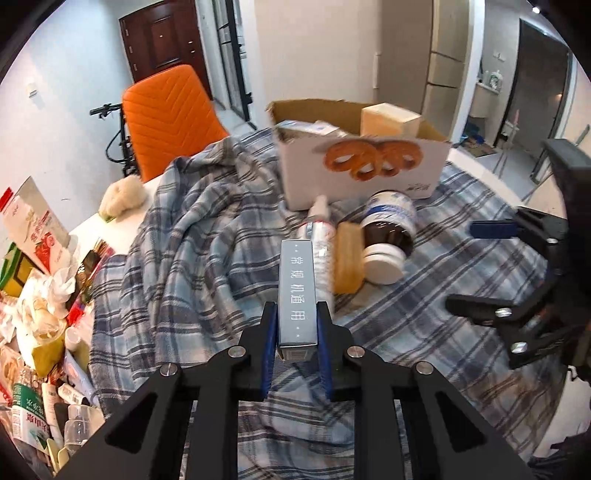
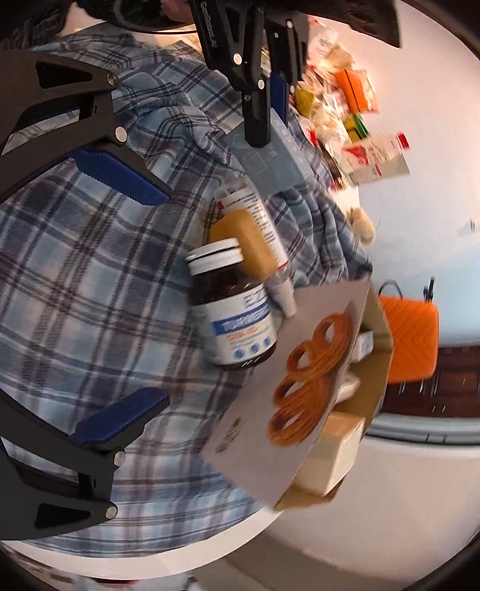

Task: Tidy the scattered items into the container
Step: 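Grasp the dark turmeric bottle with the right gripper while the left gripper holds the grey-blue box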

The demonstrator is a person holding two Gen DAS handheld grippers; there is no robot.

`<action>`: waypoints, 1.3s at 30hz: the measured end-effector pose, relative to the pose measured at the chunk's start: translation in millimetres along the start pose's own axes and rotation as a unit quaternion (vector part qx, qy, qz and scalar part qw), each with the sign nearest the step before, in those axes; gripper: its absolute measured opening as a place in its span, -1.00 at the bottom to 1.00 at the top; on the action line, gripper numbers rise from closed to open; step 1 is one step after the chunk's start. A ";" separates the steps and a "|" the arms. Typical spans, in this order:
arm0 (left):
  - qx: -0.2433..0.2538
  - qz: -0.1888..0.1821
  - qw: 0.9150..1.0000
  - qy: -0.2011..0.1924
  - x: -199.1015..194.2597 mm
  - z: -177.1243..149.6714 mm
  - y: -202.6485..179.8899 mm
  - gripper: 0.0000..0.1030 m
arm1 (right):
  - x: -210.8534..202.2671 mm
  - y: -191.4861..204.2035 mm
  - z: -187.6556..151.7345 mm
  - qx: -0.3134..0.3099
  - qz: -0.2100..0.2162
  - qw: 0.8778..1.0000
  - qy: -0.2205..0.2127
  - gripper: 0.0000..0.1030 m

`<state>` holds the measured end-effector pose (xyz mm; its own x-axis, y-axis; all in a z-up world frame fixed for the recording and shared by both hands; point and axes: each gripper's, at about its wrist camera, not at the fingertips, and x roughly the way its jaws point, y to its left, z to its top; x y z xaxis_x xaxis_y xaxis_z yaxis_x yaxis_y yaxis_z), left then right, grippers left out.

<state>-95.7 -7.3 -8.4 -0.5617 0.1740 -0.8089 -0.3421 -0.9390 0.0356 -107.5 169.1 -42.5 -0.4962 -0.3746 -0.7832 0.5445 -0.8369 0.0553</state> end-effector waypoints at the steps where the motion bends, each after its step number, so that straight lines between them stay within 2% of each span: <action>1: 0.002 -0.001 1.000 -0.002 -1.1 1.1 -2.0 -0.59 | 3.1 0.2 2.4 -0.010 -0.005 1.000 -0.002 0.92; 4: 0.007 -0.005 1.000 -0.004 -1.5 4.1 -7.0 -0.59 | 12.1 -2.6 8.8 -0.031 -0.017 0.999 -0.009 0.92; 7: 0.008 -0.012 1.000 -0.003 0.2 5.7 -9.0 -0.59 | 22.5 -9.7 12.6 -0.029 0.010 1.000 -0.003 0.92; 15: 0.007 -0.011 1.000 0.000 6.0 8.6 -5.8 -0.59 | 41.9 -19.4 22.6 -0.032 0.041 0.999 0.001 0.92; 22: 0.003 -0.006 1.000 0.002 8.8 9.2 0.7 -0.59 | 60.2 -12.8 21.5 -0.060 0.030 0.998 0.019 0.92; 25: 0.002 -0.005 1.000 0.004 10.8 7.7 1.2 -0.59 | 58.7 -11.8 20.5 -0.066 0.020 0.998 0.013 0.89; 27: 0.002 -0.006 1.000 0.006 11.6 6.9 1.3 -0.59 | 55.6 -11.5 19.5 -0.065 0.026 0.997 0.011 0.76; 39: 0.002 -0.010 1.000 -0.005 3.4 7.8 -1.5 -0.59 | 19.2 -20.2 8.6 -0.006 0.020 0.999 -0.025 0.72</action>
<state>-102.9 -3.0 -6.6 -0.5617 0.1956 -0.8039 -0.3571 -0.9338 0.0223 -133.9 175.4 -53.3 -0.5068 -0.4269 -0.7489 0.5721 -0.8164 0.0783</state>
